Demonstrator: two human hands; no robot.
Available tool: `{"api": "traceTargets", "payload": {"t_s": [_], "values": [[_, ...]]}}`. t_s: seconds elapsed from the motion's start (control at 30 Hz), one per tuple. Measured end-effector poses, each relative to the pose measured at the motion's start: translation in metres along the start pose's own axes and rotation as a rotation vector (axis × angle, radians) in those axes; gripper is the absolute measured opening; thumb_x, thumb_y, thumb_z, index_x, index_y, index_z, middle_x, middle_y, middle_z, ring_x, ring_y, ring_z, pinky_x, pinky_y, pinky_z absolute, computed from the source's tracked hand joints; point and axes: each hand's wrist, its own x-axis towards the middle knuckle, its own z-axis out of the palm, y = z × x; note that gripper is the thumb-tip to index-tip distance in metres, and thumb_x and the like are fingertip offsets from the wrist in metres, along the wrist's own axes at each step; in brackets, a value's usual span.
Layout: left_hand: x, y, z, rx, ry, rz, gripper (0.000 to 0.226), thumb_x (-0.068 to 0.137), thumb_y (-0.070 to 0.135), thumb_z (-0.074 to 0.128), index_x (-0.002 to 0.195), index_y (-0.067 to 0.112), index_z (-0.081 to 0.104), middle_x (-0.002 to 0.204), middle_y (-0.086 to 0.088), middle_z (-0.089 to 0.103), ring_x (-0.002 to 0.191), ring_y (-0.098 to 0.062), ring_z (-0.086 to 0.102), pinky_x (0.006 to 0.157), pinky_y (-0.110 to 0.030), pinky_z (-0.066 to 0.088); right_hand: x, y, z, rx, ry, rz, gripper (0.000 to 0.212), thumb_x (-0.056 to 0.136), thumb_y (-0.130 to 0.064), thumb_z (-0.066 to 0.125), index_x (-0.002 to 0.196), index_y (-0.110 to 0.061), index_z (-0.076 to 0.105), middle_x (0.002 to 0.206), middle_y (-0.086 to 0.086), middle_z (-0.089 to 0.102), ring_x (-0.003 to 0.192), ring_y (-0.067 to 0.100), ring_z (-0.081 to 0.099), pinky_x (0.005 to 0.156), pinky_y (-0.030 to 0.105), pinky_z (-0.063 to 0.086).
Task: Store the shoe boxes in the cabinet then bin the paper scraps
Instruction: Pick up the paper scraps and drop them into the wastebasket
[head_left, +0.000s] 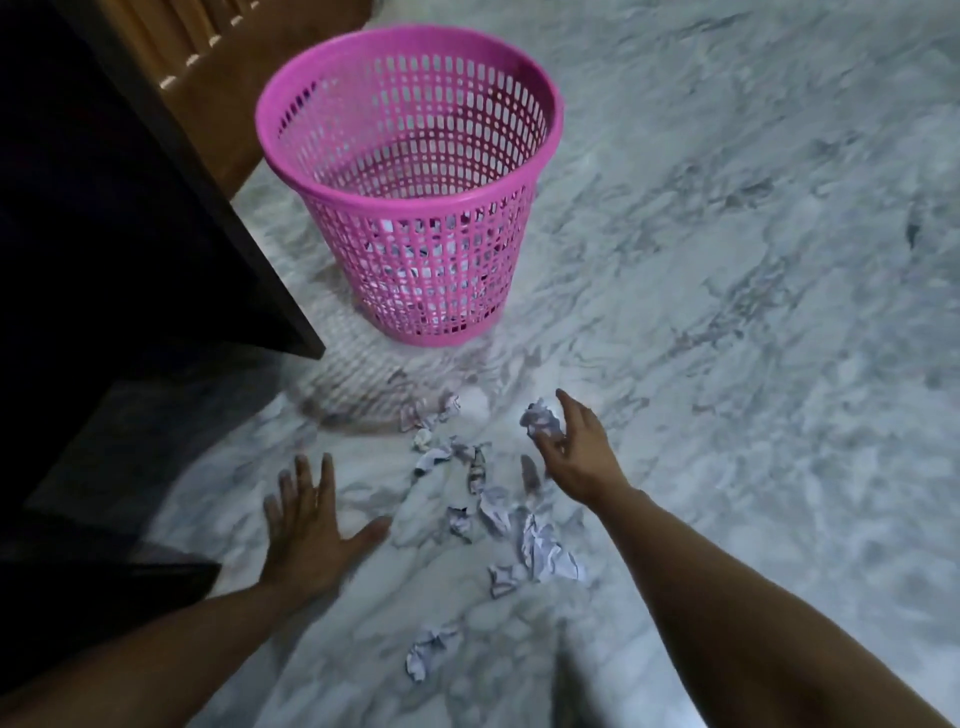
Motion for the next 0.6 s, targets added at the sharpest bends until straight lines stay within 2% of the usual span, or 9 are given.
{"api": "traceTargets", "payload": {"t_s": [0.07,0.13,0.2,0.3,0.43,0.5,0.6], "values": [[-0.005,0.032,0.011,-0.008,-0.002,0.121,0.121,0.066,0.102,0.017,0.152,0.031,-0.031,0.16,-0.002,-0.039,0.15,-0.026,-0.032,0.123,-0.054,-0.012,-0.006,-0.006,0.012,0.024,-0.051,-0.061,0.077,0.095,-0.052,0.052,0.16,-0.024,0.023,0.159,0.009,0.033,0.148,0.027,0.029,0.119,0.049,0.032],[-0.004,0.068,0.015,-0.092,0.041,0.196,0.112,0.077,0.094,0.027,0.153,0.035,-0.03,0.16,0.0,-0.039,0.148,-0.022,-0.036,0.123,-0.051,-0.014,-0.009,-0.016,0.022,-0.007,-0.074,-0.097,0.08,0.095,-0.057,0.05,0.162,-0.029,0.017,0.164,0.007,0.024,0.154,0.025,0.018,0.123,0.047,0.025],[0.006,0.096,0.011,-0.13,0.103,0.247,0.105,0.084,0.086,0.034,0.154,0.036,-0.027,0.162,0.001,-0.036,0.148,-0.02,-0.036,0.122,-0.049,-0.014,-0.01,-0.028,0.03,-0.115,-0.083,-0.13,0.088,0.089,-0.071,0.042,0.162,-0.033,0.012,0.167,0.008,0.019,0.156,0.027,0.012,0.124,0.05,0.02],[0.033,0.121,0.003,-0.031,0.168,0.337,0.092,0.093,0.075,0.033,0.157,0.035,-0.021,0.164,0.001,-0.032,0.151,-0.024,-0.031,0.121,-0.053,-0.013,-0.007,-0.04,0.035,-0.303,-0.123,-0.158,0.099,0.081,-0.084,0.034,0.162,-0.037,0.003,0.17,0.007,0.008,0.157,0.029,0.003,0.123,0.056,0.019],[0.065,0.119,-0.001,0.119,0.115,0.431,0.075,0.1,0.066,0.026,0.158,0.039,-0.012,0.166,0.002,-0.026,0.154,-0.026,-0.022,0.122,-0.062,-0.003,-0.003,-0.051,0.041,-0.547,-0.287,-0.283,0.094,0.088,-0.073,0.049,0.161,-0.039,0.0,0.171,0.009,-0.004,0.157,0.035,-0.004,0.122,0.061,0.014],[0.067,0.109,0.003,0.209,0.125,0.447,0.07,0.101,0.062,0.021,0.16,0.037,-0.007,0.169,0.0,-0.018,0.157,-0.027,-0.009,0.122,-0.062,0.008,-0.007,-0.051,0.05,-0.644,-0.302,-0.356,0.086,0.089,-0.068,0.049,0.159,-0.038,0.011,0.17,0.013,0.004,0.156,0.039,0.004,0.118,0.064,0.018],[0.052,0.093,0.009,0.231,0.142,0.508,0.064,0.102,0.06,0.019,0.161,0.035,0.011,0.17,-0.001,-0.003,0.156,-0.026,0.009,0.122,-0.056,0.013,-0.011,-0.046,0.061,-0.712,-0.195,-0.408,0.06,0.092,-0.062,0.045,0.143,-0.032,0.04,0.158,0.016,0.035,0.14,0.042,0.038,0.1,0.06,0.039]]}}
